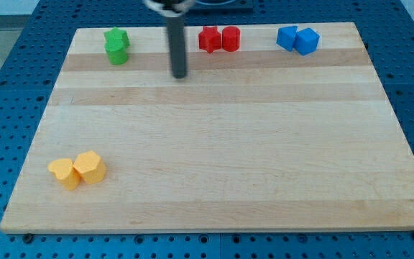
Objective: Push the green star along with the green circle a bit down
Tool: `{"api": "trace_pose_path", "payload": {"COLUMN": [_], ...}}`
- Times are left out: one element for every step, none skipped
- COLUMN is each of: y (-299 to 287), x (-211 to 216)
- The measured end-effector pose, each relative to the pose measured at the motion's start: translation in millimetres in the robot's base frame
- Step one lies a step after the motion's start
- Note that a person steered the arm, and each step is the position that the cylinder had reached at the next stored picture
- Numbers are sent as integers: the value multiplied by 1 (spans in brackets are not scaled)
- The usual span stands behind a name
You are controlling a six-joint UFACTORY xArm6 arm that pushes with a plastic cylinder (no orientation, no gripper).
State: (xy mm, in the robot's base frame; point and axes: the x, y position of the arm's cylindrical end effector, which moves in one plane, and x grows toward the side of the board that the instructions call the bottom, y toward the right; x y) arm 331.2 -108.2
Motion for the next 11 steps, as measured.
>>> {"api": "trace_pose_path", "payload": {"y": [-87, -171, -197, -196, -193, -175, -143, -122, -105, -95, -95], "x": [0, 0, -4, -34, -78, -110, -116, -116, -116, -108, -86]}}
